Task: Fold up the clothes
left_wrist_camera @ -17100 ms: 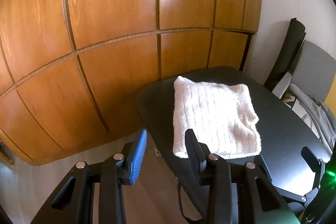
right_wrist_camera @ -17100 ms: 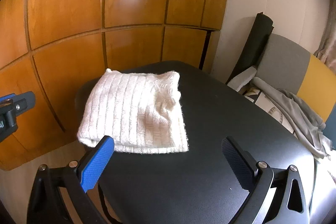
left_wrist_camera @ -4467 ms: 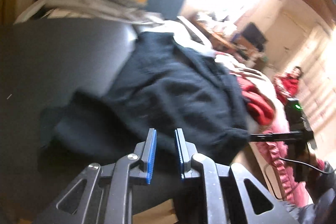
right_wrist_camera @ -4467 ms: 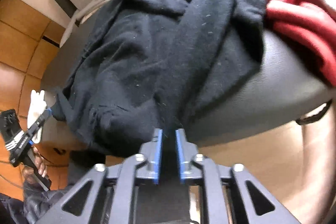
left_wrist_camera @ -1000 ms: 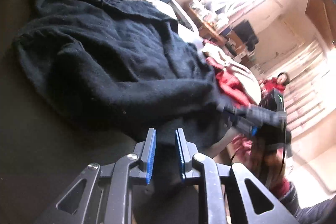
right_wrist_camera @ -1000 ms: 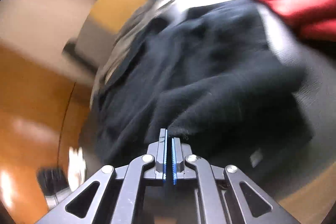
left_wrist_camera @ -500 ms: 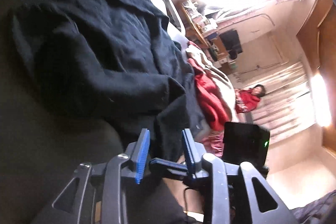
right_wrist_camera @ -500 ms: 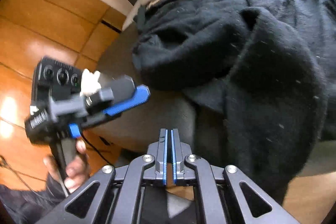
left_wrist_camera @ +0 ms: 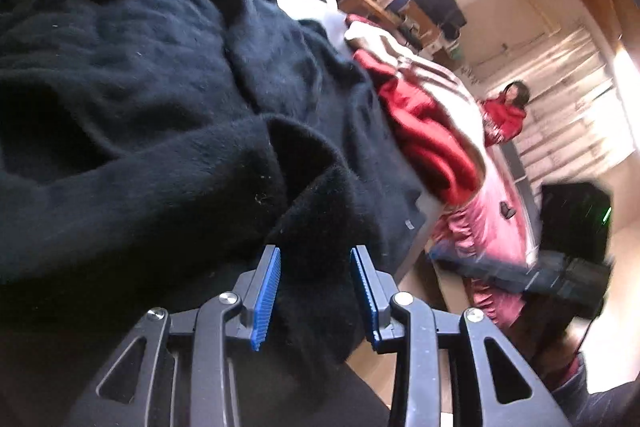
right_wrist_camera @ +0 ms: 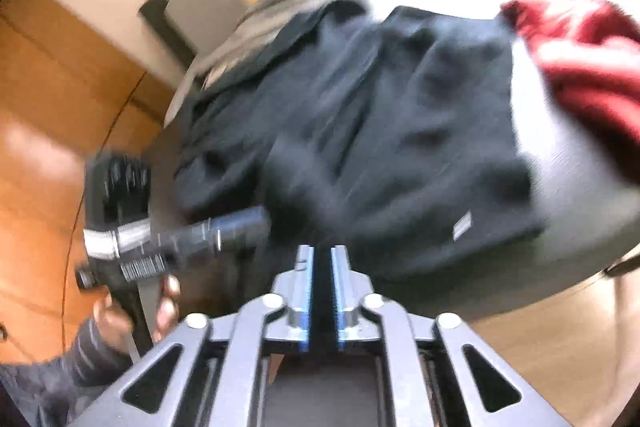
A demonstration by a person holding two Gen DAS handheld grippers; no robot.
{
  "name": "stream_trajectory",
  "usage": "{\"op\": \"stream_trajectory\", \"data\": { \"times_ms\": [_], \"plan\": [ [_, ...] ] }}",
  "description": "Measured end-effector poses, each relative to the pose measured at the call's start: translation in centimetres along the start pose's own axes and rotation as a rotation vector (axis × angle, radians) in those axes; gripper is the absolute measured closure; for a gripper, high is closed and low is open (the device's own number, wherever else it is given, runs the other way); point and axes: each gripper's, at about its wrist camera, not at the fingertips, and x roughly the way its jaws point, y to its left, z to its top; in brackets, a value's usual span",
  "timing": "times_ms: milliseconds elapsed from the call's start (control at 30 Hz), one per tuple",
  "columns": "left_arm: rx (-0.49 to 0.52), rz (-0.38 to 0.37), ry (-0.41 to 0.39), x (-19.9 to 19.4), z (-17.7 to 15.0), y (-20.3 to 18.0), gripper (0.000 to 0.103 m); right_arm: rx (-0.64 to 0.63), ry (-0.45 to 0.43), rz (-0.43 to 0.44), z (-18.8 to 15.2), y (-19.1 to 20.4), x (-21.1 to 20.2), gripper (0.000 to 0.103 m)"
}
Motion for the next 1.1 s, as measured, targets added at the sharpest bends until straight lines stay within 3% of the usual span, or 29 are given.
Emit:
{"op": "stream_trajectory", "data": {
  "times_ms": [33,100,133,200,233,333,433,533,633,800,833,933,1100],
  "plan": [
    [0.002,-0.006,-0.003,0.2,0.0,0.1,0.069,0.013,-0.024,-0.016,0.9,-0.5,-0.1,0.062],
    [0.015,0.001,-0.010,0.2,-0.2,0.1,0.081,0.024,-0.057,-0.031,2.8,-0.3,0.9,0.052],
    [0.022,0.018,-0.008,0.2,-0.3,0.2,0.092,0.026,-0.070,-0.030,3.7,-0.3,1.4,0.052],
    [0.019,0.035,-0.014,-0.3,-0.6,0.6,0.095,0.018,-0.068,-0.021,4.9,-0.1,2.5,0.052],
    [0.020,0.034,-0.041,-1.0,-0.6,0.5,0.094,0.012,-0.060,-0.026,5.4,0.2,3.2,0.052],
    [0.038,0.022,-0.130,-3.2,-0.6,0.3,0.077,0.018,-0.023,-0.047,5.9,0.5,5.7,0.052],
    [0.098,0.048,-0.162,-3.5,-0.2,0.1,0.075,0.056,0.001,-0.038,5.6,-0.2,7.4,0.052],
    [0.129,0.007,-0.098,-2.2,0.0,0.0,0.070,0.123,0.015,-0.022,5.1,-1.4,8.6,0.050],
    [0.171,0.040,-0.069,-0.6,0.3,-0.6,0.069,0.202,-0.007,0.040,4.7,-2.8,8.9,0.049],
    [0.136,0.010,-0.059,0.2,0.5,-0.2,0.069,0.249,-0.008,0.100,4.6,-3.9,8.7,0.046],
    [0.132,-0.002,-0.052,0.4,0.5,-0.1,0.072,0.244,-0.008,0.104,4.6,-3.9,8.8,0.046],
    [0.133,0.036,-0.030,0.9,0.0,-0.2,0.095,0.243,-0.005,0.107,4.9,-3.9,8.7,0.045],
    [0.034,0.030,-0.085,-2.2,-1.6,2.2,0.098,0.151,-0.021,0.032,6.4,-3.0,8.2,0.045]
  ]
}}
